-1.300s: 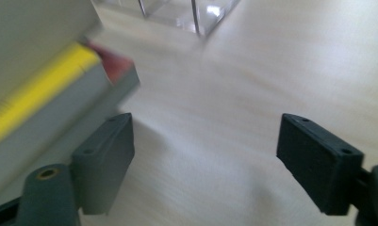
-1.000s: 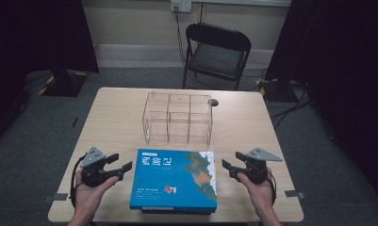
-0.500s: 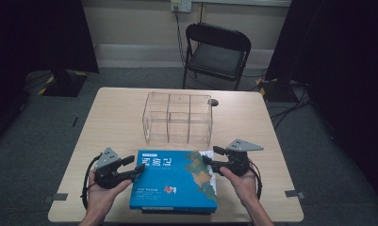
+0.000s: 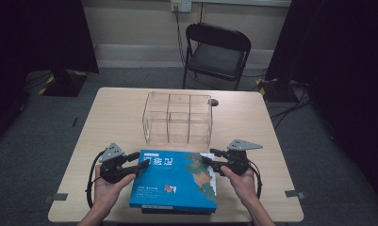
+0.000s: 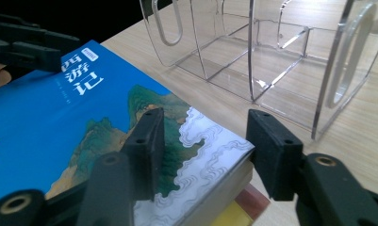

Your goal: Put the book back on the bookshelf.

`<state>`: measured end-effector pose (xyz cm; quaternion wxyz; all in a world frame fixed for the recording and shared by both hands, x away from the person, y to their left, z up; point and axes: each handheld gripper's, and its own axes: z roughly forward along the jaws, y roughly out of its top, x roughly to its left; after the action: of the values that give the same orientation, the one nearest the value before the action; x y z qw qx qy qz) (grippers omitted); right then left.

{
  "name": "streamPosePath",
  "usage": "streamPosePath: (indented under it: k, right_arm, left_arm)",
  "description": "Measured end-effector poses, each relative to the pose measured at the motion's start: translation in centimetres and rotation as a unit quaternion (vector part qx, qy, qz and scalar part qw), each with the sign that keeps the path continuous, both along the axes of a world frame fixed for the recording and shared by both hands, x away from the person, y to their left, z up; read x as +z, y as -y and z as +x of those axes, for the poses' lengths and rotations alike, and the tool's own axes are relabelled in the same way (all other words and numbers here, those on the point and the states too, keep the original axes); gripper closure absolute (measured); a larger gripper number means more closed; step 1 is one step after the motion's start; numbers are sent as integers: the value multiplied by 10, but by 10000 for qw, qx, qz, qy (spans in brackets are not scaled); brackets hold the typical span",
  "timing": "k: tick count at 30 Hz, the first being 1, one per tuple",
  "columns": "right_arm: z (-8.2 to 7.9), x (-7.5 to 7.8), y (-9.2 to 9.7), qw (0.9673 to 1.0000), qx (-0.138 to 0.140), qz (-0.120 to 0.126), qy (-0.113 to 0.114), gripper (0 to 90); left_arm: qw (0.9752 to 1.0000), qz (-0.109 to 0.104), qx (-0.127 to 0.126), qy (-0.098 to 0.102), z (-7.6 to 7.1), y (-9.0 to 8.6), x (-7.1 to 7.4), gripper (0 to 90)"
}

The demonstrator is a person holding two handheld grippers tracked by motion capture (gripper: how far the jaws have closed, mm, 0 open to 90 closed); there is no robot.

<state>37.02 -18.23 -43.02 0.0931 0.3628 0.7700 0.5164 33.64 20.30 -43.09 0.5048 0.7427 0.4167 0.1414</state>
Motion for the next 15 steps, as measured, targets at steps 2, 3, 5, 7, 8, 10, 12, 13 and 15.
streamPosePath:
  k: [2,3,5,7,8,10,12,13,15]
  right_arm:
    - [-3,-2,6,10000,-19,93,-7,513]
    - [-5,-3,7,9999,-31,123,-11,514]
    - [-6,-4,9,9998,-53,173,-32,516]
    - [-11,-4,12,9998,-69,169,-27,520]
    - [-11,-4,12,9998,-69,169,-27,520]
    - [-17,-1,13,10000,-89,34,25,526]
    - [-20,0,14,9999,-92,-11,54,526]
    - [-22,-1,14,9999,-83,-21,68,525]
    - [-27,-2,18,9999,-84,59,29,524]
  left_arm:
    - [10000,11,-24,-41,7,3,1,481]
    - [10000,-25,-28,-71,9,4,1,482]
    - [9999,-61,-37,-90,13,5,0,486]
    - [9999,-37,-68,-118,17,7,1,491]
    - [9999,-18,-70,-131,19,9,2,491]
    - [9998,-21,-97,-163,23,11,2,495]
    - [9997,7,-168,-197,28,13,3,495]
    - [9995,-8,-188,-239,32,15,3,496]
    - [9994,55,-220,-246,36,18,5,498]
